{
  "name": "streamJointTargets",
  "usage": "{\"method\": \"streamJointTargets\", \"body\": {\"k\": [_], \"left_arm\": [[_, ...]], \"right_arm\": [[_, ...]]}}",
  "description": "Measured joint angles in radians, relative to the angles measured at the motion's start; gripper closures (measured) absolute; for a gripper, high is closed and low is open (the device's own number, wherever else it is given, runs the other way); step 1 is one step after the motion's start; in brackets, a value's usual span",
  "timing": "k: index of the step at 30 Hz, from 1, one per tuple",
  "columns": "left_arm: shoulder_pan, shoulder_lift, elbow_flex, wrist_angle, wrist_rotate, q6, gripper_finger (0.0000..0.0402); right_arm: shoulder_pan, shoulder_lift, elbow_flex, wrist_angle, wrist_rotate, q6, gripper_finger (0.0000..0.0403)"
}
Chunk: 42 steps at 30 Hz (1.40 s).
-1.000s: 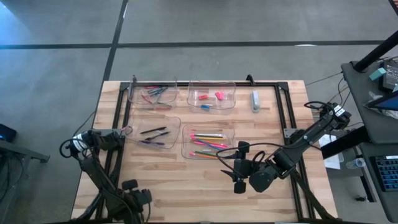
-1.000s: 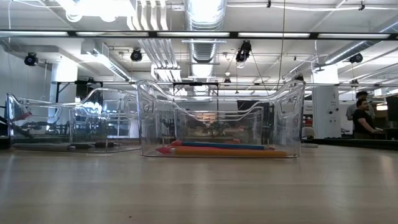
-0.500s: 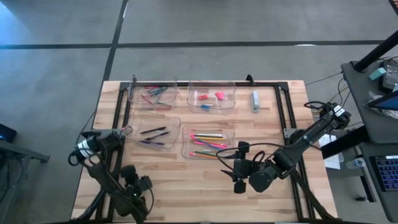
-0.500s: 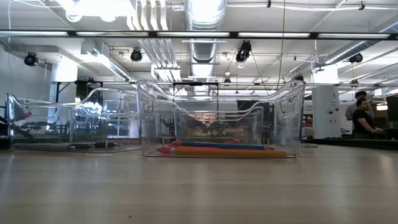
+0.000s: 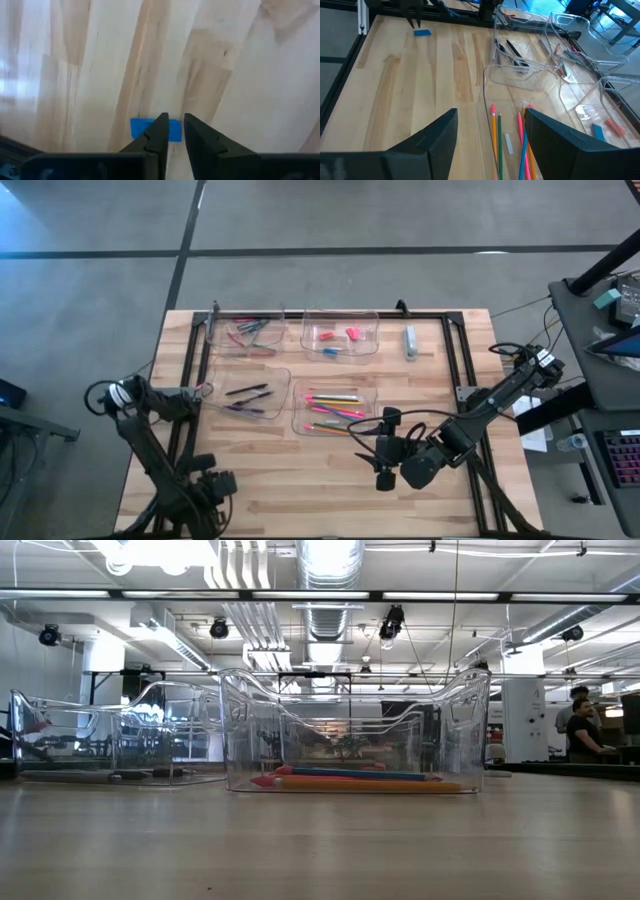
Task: Sort crayons/erasers/pens/pencils in bins
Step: Put the blue eraser into the top right transparent bin
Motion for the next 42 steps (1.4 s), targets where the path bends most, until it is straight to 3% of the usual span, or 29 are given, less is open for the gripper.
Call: {"method": "streamJointTargets", "body": {"k": [4,12,17,29,42], "left_arm": [[-0.021,0.003,-0.001,0.022,0.013,0.003,0.0311],[-0.033,0.075,-0.001,0.043,0.03,0.028,0.0167],[-0.033,0.129,0.002,0.028,0.074,0.034,0.012],[-0.033,0.141,-0.02,-0.042,0.095,0.026,0.0122],[-0.033,0.14,-0.081,0.081,0.085,0.033,0.021]], "right_arm": [[0.0,0.0,0.0,0.0,0.0,0.0,0.0184],[0.0,0.0,-0.002,0.0,0.0,0.0,0.0184],[0.0,0.0,-0.002,0.0,0.0,0.001,0.0184],[0.0,0.0,-0.003,0.0,0.0,0.001,0.0184],[0.0,0.0,-0.003,0.0,0.0,0.001,0.0184]]}}
